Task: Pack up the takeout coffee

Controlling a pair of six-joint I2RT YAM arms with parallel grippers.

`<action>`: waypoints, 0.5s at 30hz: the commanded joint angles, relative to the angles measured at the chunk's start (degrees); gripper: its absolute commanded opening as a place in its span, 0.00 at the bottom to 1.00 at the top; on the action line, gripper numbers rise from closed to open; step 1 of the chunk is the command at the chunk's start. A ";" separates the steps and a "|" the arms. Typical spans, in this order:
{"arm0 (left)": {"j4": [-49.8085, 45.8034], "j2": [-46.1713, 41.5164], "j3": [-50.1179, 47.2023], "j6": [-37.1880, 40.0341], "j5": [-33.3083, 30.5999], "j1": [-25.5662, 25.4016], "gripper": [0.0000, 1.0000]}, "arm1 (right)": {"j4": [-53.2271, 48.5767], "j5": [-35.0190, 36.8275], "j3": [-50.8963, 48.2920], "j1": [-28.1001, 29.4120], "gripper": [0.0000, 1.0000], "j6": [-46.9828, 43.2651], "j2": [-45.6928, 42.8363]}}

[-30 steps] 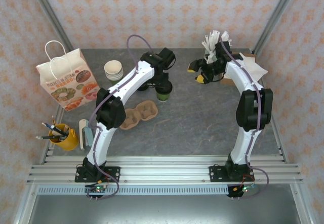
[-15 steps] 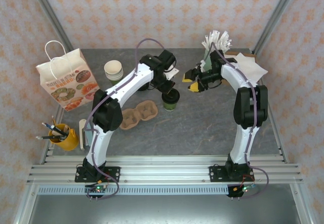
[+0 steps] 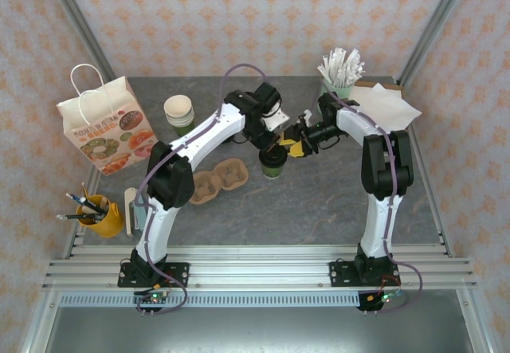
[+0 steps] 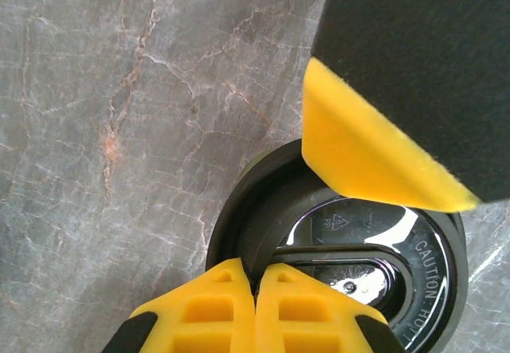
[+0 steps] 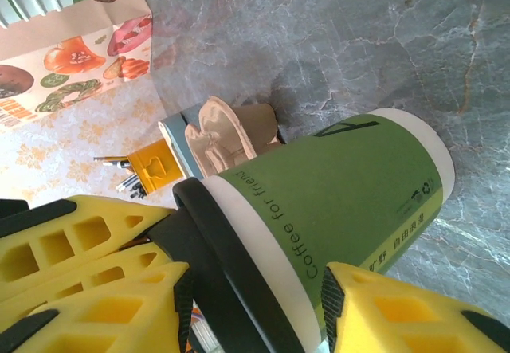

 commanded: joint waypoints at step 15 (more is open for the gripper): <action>5.03 -2.03 -4.99 0.24 -2.30 -0.58 0.00 | 4.57 14.01 -8.03 0.72 0.41 3.56 -4.64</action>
